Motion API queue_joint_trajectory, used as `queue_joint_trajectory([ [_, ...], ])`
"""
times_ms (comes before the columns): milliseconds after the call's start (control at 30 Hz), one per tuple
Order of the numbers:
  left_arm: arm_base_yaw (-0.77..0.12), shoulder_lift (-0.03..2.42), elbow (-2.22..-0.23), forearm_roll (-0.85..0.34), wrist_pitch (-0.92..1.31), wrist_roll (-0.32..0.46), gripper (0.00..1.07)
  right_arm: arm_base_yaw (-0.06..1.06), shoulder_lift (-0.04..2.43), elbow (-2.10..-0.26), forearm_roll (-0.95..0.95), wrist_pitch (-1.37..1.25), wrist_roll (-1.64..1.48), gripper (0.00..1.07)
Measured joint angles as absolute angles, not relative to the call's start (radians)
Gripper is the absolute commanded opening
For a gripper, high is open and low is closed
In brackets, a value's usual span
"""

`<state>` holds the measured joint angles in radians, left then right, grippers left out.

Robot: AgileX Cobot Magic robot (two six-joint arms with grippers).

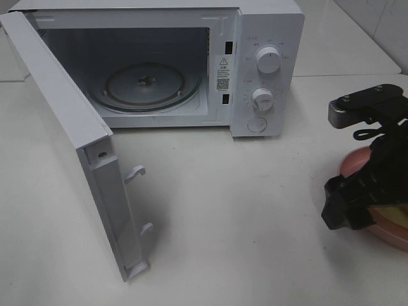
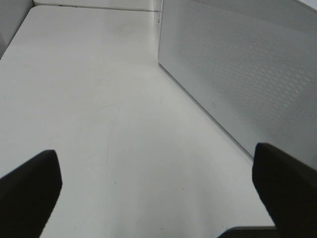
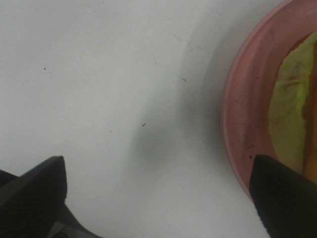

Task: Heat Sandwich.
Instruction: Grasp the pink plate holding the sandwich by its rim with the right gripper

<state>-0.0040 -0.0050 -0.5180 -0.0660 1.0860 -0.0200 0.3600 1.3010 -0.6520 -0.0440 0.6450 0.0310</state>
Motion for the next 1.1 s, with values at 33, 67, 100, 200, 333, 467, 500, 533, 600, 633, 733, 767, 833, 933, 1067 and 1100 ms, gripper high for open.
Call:
queue_joint_trajectory([
  [33,-0.004,-0.005,-0.518,-0.066,1.086,-0.020,0.98,0.340,1.301,-0.652,-0.044,0.645,0.030,0.95],
  [67,-0.004,-0.005,-0.518,-0.066,1.086,-0.020,0.98,0.330,1.301,-0.652,-0.044,0.645,0.030,0.95],
  [100,-0.004,-0.005,-0.518,-0.066,1.086,-0.020,0.98,0.322,1.301,-0.652,-0.044,0.645,0.030,0.95],
  [200,-0.004,-0.005,-0.518,-0.066,1.086,-0.020,0.98,0.299,1.308,-0.652,-0.044,0.633,0.030,0.95],
  [333,-0.004,-0.005,-0.518,-0.066,1.086,-0.020,0.98,0.280,1.351,-0.652,-0.041,0.612,0.030,0.94],
  [467,-0.004,-0.005,-0.518,-0.066,1.086,-0.020,0.98,0.275,1.401,-0.653,-0.039,0.598,0.030,0.93],
  [500,-0.004,-0.005,-0.518,-0.066,1.086,-0.020,0.98,0.274,1.435,-0.655,-0.035,0.583,0.030,0.93],
  [533,-0.004,-0.005,-0.518,-0.066,1.086,-0.020,0.98,0.274,1.453,-0.661,-0.034,0.583,0.030,0.93],
  [600,-0.004,-0.005,-0.518,-0.066,1.086,-0.020,0.98,0.274,1.468,-0.669,-0.033,0.580,0.030,0.92],
  [633,-0.004,-0.005,-0.518,-0.066,1.086,-0.020,0.98,0.274,1.494,-0.686,-0.033,0.575,0.030,0.92],
  [733,-0.004,-0.005,-0.518,-0.066,1.086,-0.020,0.98,0.274,1.522,-0.705,-0.037,0.566,0.030,0.92],
  [767,-0.004,-0.005,-0.518,-0.066,1.086,-0.020,0.98,0.274,1.538,-0.714,-0.040,0.559,0.030,0.92],
  [833,-0.004,-0.005,-0.518,-0.066,1.086,-0.020,0.98,0.274,1.583,-0.744,-0.045,0.550,0.030,0.91],
  [933,-0.004,-0.005,-0.518,-0.066,1.086,-0.020,0.98,0.272,1.631,-0.767,-0.061,0.549,0.030,0.90],
  [1067,-0.004,-0.005,-0.518,-0.066,1.086,-0.020,0.98,0.238,1.693,-0.792,-0.092,0.543,0.036,0.90],
  [1100,-0.004,-0.005,-0.518,-0.066,1.086,-0.020,0.98,0.238,1.693,-0.792,-0.092,0.543,0.036,0.90],
])
